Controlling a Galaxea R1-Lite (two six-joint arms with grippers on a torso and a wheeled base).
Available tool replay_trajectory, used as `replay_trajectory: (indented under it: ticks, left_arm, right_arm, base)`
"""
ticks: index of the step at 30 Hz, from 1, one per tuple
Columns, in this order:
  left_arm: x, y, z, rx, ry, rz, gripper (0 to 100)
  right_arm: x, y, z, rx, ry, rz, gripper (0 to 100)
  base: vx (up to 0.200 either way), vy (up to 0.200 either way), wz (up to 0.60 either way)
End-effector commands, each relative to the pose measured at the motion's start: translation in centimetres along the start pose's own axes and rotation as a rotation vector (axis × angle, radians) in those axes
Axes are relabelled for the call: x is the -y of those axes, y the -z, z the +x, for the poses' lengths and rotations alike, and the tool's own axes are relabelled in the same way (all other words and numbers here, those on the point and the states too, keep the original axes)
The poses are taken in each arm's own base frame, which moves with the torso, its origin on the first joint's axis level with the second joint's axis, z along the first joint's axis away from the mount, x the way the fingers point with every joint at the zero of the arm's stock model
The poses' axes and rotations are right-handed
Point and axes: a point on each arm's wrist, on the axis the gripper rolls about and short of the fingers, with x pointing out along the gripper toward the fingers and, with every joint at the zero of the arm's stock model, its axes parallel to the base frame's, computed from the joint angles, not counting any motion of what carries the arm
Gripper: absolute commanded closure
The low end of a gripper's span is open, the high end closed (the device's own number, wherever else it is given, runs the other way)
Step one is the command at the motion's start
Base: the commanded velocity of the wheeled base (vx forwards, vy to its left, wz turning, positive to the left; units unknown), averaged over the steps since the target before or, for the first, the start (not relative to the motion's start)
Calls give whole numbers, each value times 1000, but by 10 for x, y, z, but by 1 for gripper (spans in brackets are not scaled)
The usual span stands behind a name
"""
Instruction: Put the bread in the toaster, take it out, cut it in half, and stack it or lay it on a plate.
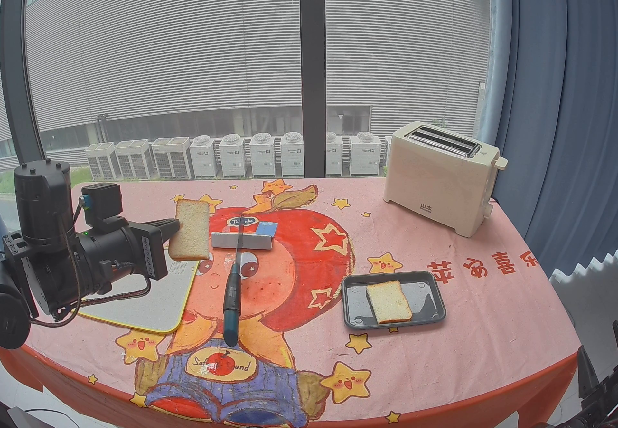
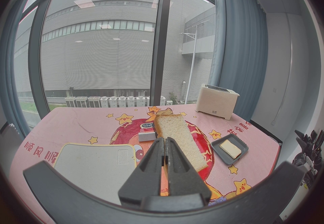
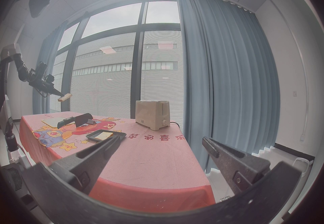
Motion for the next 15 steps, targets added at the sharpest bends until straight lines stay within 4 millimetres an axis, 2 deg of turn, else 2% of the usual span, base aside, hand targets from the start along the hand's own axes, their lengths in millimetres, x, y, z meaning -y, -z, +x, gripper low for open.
replay_trajectory:
  ticks: [1, 15]
  left_arm:
    - [8, 2, 0, -7, 29, 13, 100]
    - [10, 2, 5, -19, 38, -6, 100]
  right_arm:
    - [0, 5, 0, -5, -2, 0, 0]
    - [0, 5, 0, -5, -1, -3, 0]
  base:
    - [0, 0, 0]
    - [0, 0, 0]
